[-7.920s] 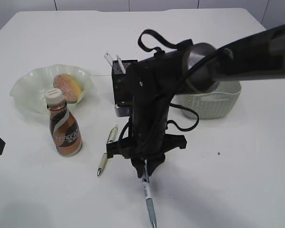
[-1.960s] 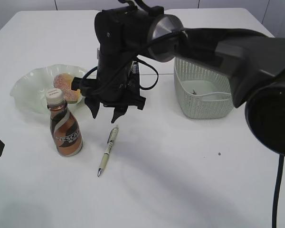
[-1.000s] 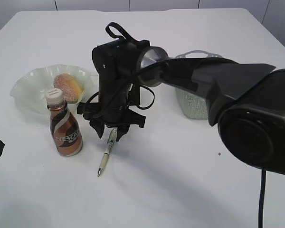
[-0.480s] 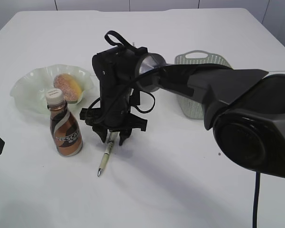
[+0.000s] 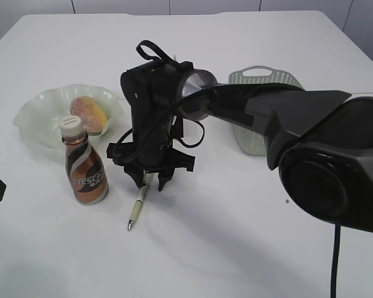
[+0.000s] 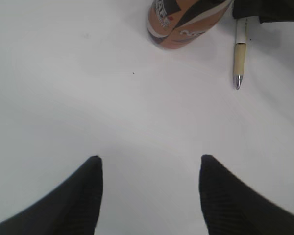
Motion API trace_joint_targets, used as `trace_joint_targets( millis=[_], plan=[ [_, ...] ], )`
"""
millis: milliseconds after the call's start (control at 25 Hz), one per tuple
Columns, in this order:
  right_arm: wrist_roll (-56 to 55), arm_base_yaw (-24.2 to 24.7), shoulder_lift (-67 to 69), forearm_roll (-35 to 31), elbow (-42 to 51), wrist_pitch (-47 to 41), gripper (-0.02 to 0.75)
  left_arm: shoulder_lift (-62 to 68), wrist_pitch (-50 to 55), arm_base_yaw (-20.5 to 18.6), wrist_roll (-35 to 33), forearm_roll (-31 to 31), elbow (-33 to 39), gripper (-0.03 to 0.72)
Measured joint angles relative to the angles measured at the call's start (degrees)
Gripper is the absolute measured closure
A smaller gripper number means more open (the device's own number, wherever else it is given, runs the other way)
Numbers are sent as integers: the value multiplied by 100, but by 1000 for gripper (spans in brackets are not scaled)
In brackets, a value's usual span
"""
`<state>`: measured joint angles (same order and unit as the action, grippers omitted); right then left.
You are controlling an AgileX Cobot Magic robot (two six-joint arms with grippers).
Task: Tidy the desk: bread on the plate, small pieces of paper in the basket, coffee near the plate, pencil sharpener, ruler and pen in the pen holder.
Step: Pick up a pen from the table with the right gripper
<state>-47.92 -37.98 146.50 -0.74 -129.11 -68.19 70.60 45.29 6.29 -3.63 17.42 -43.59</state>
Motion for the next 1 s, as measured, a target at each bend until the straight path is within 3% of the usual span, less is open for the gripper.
trace_joint_targets(
  millis=[240, 720, 1000],
  plan=[
    [0, 0, 0, 0, 0, -13, 530, 0, 0, 0, 0, 0, 0, 231],
    [-105, 0, 0, 0, -9, -13, 647, 0, 0, 0, 0, 0, 0, 232],
    [-250, 0, 0, -13, -22, -13, 675, 0, 0, 0, 0, 0, 0, 239]
  ],
)
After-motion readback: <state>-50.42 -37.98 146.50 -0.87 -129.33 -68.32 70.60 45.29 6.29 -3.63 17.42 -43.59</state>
